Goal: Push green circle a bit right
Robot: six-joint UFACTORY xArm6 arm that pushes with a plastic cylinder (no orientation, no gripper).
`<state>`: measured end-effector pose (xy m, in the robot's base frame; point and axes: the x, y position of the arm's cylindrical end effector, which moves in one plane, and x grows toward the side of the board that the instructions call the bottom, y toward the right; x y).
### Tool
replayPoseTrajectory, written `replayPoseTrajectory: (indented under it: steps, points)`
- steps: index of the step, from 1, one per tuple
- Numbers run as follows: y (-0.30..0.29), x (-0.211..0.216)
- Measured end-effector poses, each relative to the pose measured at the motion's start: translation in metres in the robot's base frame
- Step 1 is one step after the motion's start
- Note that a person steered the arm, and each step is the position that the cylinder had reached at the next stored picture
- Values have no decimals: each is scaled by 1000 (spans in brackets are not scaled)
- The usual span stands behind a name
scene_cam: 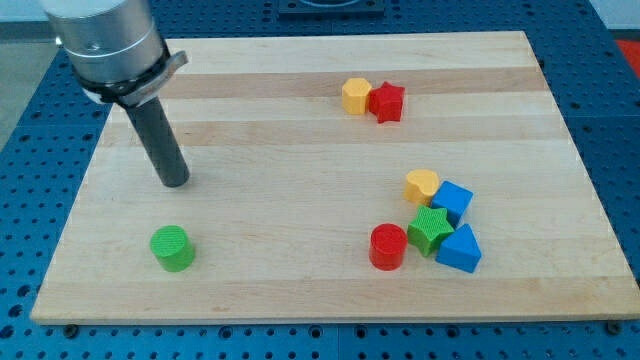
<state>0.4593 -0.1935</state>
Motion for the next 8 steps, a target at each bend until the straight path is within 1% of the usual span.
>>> replayPoseTrajectory:
  steps: [1,2,3,4,5,7,8]
  points:
    - [-17,0]
    - [-67,7]
    - [-94,22]
    - [-94,68]
    - [-97,103]
    - [-96,102]
    - [-68,102]
